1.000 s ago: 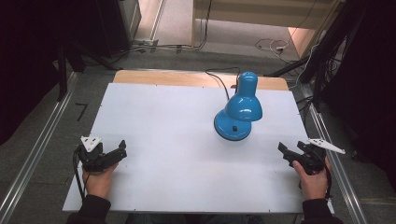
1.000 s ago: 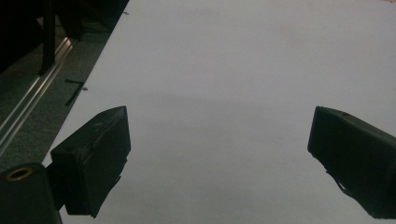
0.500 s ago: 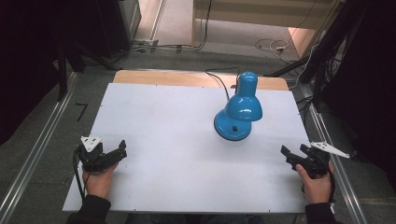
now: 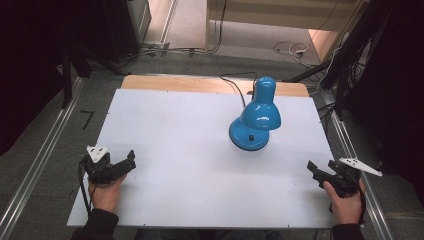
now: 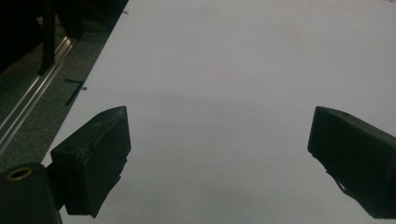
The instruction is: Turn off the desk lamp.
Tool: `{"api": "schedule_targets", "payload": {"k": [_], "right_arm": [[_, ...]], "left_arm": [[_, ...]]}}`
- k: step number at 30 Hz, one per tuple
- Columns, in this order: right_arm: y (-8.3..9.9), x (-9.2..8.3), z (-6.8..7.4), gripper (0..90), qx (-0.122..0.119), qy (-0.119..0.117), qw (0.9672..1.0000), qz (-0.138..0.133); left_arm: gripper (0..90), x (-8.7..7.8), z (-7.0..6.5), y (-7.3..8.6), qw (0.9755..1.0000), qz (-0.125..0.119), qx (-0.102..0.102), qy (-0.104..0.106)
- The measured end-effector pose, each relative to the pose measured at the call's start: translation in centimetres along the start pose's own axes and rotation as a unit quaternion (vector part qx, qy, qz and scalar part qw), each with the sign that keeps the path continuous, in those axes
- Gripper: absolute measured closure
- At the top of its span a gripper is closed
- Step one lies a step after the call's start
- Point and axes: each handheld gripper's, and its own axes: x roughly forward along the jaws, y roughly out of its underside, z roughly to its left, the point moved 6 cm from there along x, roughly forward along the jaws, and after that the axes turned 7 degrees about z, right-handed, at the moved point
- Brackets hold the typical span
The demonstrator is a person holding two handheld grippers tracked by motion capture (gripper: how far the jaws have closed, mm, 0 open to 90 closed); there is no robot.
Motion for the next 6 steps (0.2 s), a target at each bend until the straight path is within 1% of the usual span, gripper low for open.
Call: {"api": "schedule_targets", "payload": {"k": [1,3,4,5,6], "right_arm": [[0.0,0.1,-0.2,13.6,-0.002,0.002,1.0000,0.001],[0.2,0.7,-0.7,13.5,-0.004,0.016,0.9998,0.010],[0.3,1.8,-1.2,13.4,-0.008,0.031,0.9992,0.026],[0.3,1.8,-1.2,13.4,-0.008,0.031,0.9992,0.026],[0.3,2.1,-1.2,13.3,-0.005,0.035,0.9988,0.033]], "left_arm": [[6.6,0.0,0.0,0.0,1.0000,0.000,0.000,0.000],[6.6,0.1,-0.1,0.0,1.0000,0.000,0.000,0.000],[6.6,0.1,-0.1,0.0,1.0000,0.002,0.001,0.000],[6.6,0.1,-0.1,0.0,1.0000,0.002,0.001,0.000],[6.6,0.2,-0.2,0.0,1.0000,0.002,0.003,0.001]]}}
